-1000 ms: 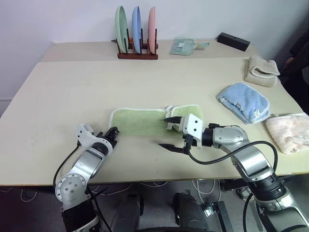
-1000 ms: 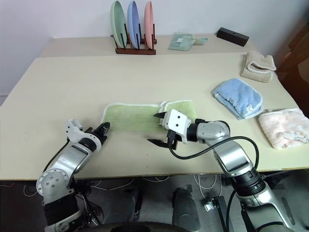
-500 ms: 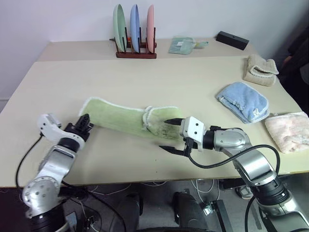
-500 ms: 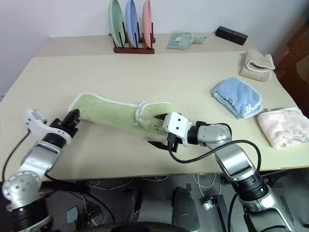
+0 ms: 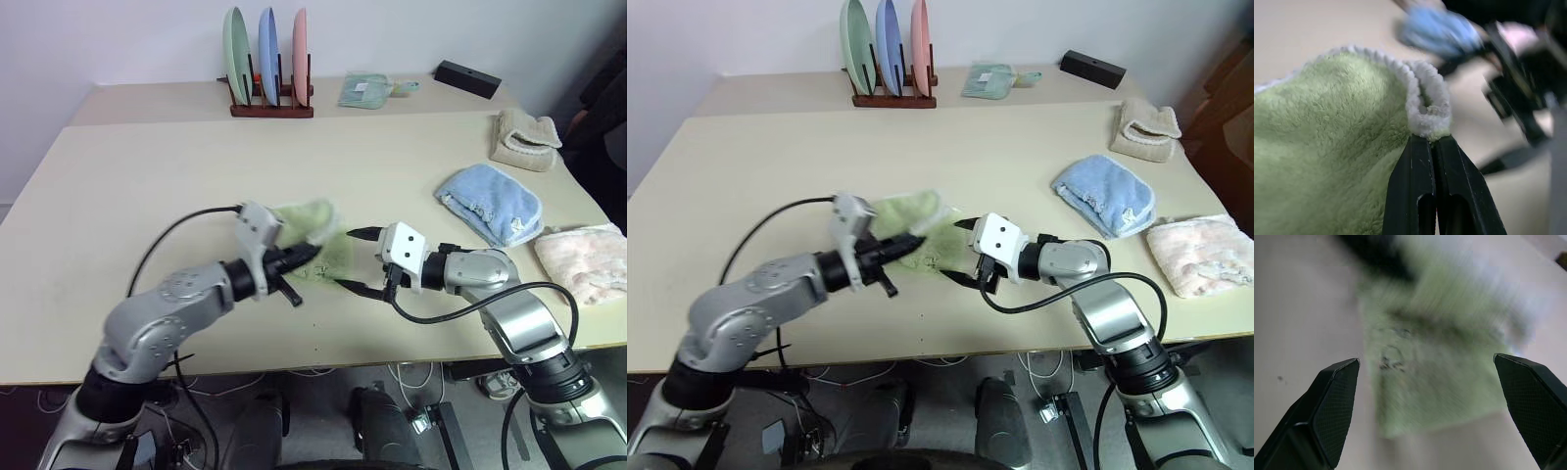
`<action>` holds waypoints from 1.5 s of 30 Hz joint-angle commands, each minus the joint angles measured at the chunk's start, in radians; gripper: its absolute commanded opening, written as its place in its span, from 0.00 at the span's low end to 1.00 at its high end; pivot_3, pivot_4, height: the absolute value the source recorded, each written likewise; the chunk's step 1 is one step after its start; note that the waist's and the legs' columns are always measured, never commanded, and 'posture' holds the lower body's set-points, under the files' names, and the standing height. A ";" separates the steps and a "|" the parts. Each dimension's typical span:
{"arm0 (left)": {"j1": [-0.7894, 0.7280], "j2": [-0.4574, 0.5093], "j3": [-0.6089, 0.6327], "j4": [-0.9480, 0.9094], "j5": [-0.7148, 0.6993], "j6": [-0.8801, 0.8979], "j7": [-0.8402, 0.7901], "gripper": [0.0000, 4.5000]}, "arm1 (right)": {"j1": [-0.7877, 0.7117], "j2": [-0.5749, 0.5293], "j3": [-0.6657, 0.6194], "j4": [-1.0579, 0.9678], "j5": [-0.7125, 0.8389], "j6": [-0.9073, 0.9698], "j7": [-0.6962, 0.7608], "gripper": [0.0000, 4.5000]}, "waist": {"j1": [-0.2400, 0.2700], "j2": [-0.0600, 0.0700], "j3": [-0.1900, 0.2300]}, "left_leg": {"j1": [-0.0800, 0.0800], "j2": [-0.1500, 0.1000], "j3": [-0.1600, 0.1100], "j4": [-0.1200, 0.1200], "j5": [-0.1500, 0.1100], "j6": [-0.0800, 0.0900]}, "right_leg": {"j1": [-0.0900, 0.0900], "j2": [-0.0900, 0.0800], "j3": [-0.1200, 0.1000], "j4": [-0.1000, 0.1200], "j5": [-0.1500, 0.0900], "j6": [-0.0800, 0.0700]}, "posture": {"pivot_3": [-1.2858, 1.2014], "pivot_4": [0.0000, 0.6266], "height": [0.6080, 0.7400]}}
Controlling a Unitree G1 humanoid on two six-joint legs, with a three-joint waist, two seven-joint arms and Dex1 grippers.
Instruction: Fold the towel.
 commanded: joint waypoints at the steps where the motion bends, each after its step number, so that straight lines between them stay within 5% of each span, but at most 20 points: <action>1: -0.054 -0.022 -0.066 0.034 0.089 0.008 -0.049 0.01 | 0.022 -0.014 -0.041 -0.040 0.003 -0.010 -0.011 1.00 | -0.003 0.000 0.000 | 0.000 0.000 0.000 0.000 0.000 0.000 | 0.000 0.000 0.000 0.000 0.000 0.000 | 0.52 0.24 1.00; 9: -0.074 -0.090 -0.088 0.113 0.172 0.035 -0.108 0.01 | 0.077 -0.040 -0.075 -0.066 -0.007 -0.003 -0.030 1.00 | -0.004 0.000 0.000 | 0.000 0.000 0.000 0.000 0.000 0.000 | 0.000 0.000 0.000 0.000 0.001 0.003 | 0.52 0.24 1.00; 12: -0.047 -0.096 -0.030 0.076 0.129 0.055 -0.134 0.19 | 0.081 -0.050 -0.081 -0.060 -0.010 -0.008 -0.029 1.00 | -0.002 0.000 0.000 | 0.000 0.000 -0.001 0.000 0.000 0.000 | 0.000 0.000 0.000 0.001 0.001 0.004 | 0.52 0.24 1.00; 14: -0.033 -0.092 0.011 0.048 0.108 0.067 -0.141 0.40 | 0.080 -0.056 -0.084 -0.054 -0.010 -0.010 -0.025 1.00 | -0.002 0.000 0.000 | 0.000 0.000 -0.001 0.000 0.000 0.000 | 0.000 0.000 0.000 0.001 0.001 0.003 | 0.52 0.24 1.00; 17: 0.027 -0.052 0.159 -0.052 -0.012 0.058 -0.212 0.70 | 0.069 -0.067 -0.104 -0.045 0.017 0.005 -0.009 0.83 | -0.007 0.000 0.001 | 0.000 0.000 -0.001 0.000 0.000 0.000 | 0.000 0.000 0.000 0.001 0.001 0.003 | 0.52 0.24 1.00; 18: 0.057 -0.038 0.224 -0.074 -0.047 0.045 -0.227 0.72 | 0.064 -0.068 -0.119 -0.041 0.035 0.011 -0.004 0.73 | -0.006 0.000 0.001 | 0.000 0.000 -0.001 0.000 0.000 0.000 | -0.001 0.000 0.000 0.001 0.001 0.003 | 0.52 0.24 1.00; 21: 0.095 -0.024 0.324 -0.087 -0.082 0.044 -0.205 0.72 | 0.052 -0.061 -0.150 -0.033 0.071 0.031 0.001 0.37 | -0.003 0.000 0.001 | 0.000 0.000 -0.001 0.000 0.000 0.000 | -0.001 0.000 0.000 0.001 0.000 0.001 | 0.52 0.24 1.00; 25: 0.095 -0.018 0.409 -0.044 0.024 -0.009 -0.096 0.39 | -0.016 0.007 -0.213 -0.039 0.200 0.124 -0.025 0.00 | 0.000 -0.001 0.001 | 0.000 0.000 -0.002 0.002 0.000 0.000 | 0.001 0.000 0.000 0.001 0.000 0.001 | 0.52 0.24 1.00; 29: 0.050 -0.028 0.341 0.022 0.165 -0.059 -0.036 0.01 | -0.081 0.106 -0.182 -0.051 0.251 0.200 -0.082 0.00 | 0.000 -0.001 0.001 | 0.000 0.000 -0.002 0.001 0.000 0.000 | 0.001 0.000 -0.001 0.001 0.000 0.002 | 0.52 0.24 1.00; 36: -0.003 -0.109 0.141 0.218 0.376 -0.171 -0.040 0.01 | -0.131 0.255 0.021 0.174 0.061 0.150 -0.198 0.00 | -0.002 0.000 0.001 | 0.000 -0.001 -0.003 0.001 0.000 0.000 | 0.000 0.000 -0.001 0.002 0.002 0.004 | 0.52 0.24 1.00; 45: 0.048 -0.190 0.136 0.422 0.455 -0.278 -0.070 0.01 | -0.070 0.287 0.058 0.387 -0.049 0.035 -0.243 0.00 | -0.005 0.002 -0.001 | 0.002 -0.001 -0.003 0.001 0.000 0.000 | 0.001 0.000 -0.001 0.003 0.002 0.005 | 0.52 0.24 1.00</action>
